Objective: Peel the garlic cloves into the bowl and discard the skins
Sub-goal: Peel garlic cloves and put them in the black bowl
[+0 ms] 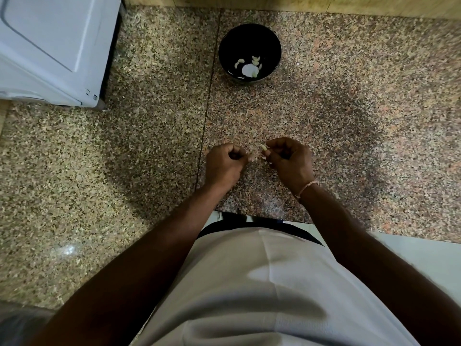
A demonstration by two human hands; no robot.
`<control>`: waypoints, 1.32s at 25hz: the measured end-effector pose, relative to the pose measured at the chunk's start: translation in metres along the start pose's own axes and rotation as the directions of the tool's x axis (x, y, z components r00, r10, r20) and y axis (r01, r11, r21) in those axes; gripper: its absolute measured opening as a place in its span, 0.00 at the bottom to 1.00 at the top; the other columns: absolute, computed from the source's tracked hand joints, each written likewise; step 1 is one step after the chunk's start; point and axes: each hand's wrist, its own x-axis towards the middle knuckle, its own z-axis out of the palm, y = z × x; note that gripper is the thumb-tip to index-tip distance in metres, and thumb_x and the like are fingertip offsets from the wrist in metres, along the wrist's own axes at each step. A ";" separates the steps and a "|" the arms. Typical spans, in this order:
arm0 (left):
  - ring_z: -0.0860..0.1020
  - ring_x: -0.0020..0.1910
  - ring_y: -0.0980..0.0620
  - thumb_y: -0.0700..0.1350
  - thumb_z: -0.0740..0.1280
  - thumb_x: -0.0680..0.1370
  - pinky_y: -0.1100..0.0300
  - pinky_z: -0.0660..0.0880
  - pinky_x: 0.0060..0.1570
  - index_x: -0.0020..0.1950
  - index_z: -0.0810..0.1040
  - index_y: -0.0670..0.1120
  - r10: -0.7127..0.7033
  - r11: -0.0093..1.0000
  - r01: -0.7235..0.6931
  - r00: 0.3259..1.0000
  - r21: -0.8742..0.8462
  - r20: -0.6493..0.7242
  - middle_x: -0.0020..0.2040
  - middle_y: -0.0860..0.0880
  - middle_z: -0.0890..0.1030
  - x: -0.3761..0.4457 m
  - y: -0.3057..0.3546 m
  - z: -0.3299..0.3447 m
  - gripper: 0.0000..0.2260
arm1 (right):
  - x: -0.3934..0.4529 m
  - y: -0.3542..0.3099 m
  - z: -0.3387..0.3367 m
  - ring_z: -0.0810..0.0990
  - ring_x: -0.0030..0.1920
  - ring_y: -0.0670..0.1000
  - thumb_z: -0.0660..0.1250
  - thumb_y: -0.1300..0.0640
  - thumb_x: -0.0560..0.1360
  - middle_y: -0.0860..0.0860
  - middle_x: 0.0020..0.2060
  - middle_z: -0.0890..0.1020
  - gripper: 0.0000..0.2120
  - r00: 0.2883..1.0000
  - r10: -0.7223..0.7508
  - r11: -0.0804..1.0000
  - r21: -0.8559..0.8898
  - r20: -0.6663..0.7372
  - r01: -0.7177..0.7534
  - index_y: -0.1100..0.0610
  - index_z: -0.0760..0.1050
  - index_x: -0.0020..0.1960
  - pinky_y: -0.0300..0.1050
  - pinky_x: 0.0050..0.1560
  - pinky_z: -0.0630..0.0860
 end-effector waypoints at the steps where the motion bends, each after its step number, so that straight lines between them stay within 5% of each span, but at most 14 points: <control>1: 0.80 0.32 0.59 0.48 0.81 0.73 0.64 0.75 0.32 0.44 0.86 0.46 0.020 0.999 -0.020 1.000 0.029 -0.011 0.37 0.54 0.85 -0.001 0.000 0.000 0.08 | 0.000 0.001 0.000 0.87 0.44 0.51 0.76 0.59 0.76 0.49 0.42 0.88 0.07 1.000 0.001 1.000 -0.005 -0.001 -0.001 0.54 0.84 0.53 0.56 0.46 0.86; 7: 0.65 0.21 0.60 0.51 0.70 0.83 0.68 0.58 0.22 0.31 0.72 0.51 0.082 0.963 -0.072 0.996 0.260 -0.027 0.25 0.56 0.71 -0.001 0.000 -0.002 0.21 | -0.001 0.006 0.001 0.88 0.44 0.50 0.76 0.61 0.76 0.49 0.42 0.88 0.07 1.000 0.024 1.000 0.018 -0.007 -0.024 0.56 0.84 0.53 0.56 0.47 0.86; 12: 0.82 0.39 0.58 0.44 0.72 0.81 0.63 0.79 0.39 0.53 0.86 0.44 0.077 0.962 -0.082 0.997 0.262 0.031 0.46 0.52 0.86 -0.002 0.006 0.000 0.05 | -0.001 0.008 0.000 0.88 0.45 0.51 0.76 0.60 0.76 0.50 0.43 0.88 0.07 0.999 0.039 0.999 0.023 -0.019 -0.039 0.56 0.84 0.54 0.58 0.48 0.86; 17: 0.81 0.40 0.67 0.40 0.75 0.78 0.75 0.76 0.37 0.52 0.87 0.46 0.095 0.969 -0.098 0.995 0.227 0.022 0.48 0.53 0.87 0.000 0.005 0.002 0.05 | -0.001 0.008 -0.005 0.88 0.43 0.48 0.76 0.59 0.76 0.47 0.42 0.88 0.07 1.000 0.017 1.000 -0.017 -0.013 -0.017 0.49 0.83 0.52 0.58 0.45 0.86; 22: 0.84 0.39 0.62 0.43 0.79 0.75 0.61 0.84 0.41 0.47 0.87 0.50 0.081 0.981 -0.080 0.997 0.179 -0.002 0.42 0.57 0.87 0.001 0.006 0.003 0.04 | 0.001 0.005 -0.004 0.87 0.41 0.50 0.74 0.59 0.77 0.47 0.40 0.88 0.08 1.000 -0.013 1.000 -0.018 0.007 0.013 0.49 0.84 0.54 0.58 0.45 0.86; 28: 0.67 0.22 0.60 0.55 0.71 0.82 0.67 0.61 0.23 0.31 0.74 0.49 0.167 0.965 -0.155 0.985 0.211 -0.039 0.25 0.56 0.72 0.001 0.002 0.004 0.21 | 0.002 0.005 -0.007 0.86 0.42 0.51 0.70 0.61 0.79 0.47 0.42 0.88 0.12 0.999 -0.013 1.000 0.006 0.047 0.013 0.44 0.85 0.52 0.55 0.44 0.86; 31: 0.76 0.33 0.66 0.44 0.72 0.82 0.70 0.72 0.31 0.47 0.83 0.50 0.144 0.965 -0.147 0.989 0.216 0.028 0.38 0.60 0.80 -0.001 0.008 0.007 0.04 | 0.002 0.003 -0.006 0.87 0.43 0.50 0.70 0.62 0.80 0.48 0.42 0.88 0.12 0.999 0.006 1.000 0.024 0.050 -0.007 0.45 0.86 0.51 0.52 0.46 0.86; 33: 0.81 0.42 0.66 0.40 0.73 0.80 0.65 0.82 0.40 0.55 0.85 0.50 0.169 0.968 -0.171 0.985 0.182 0.027 0.45 0.62 0.82 -0.002 0.010 0.008 0.07 | 0.003 0.001 -0.007 0.87 0.43 0.50 0.71 0.63 0.79 0.49 0.42 0.88 0.10 0.999 0.014 0.999 0.038 0.051 -0.016 0.49 0.85 0.52 0.50 0.46 0.86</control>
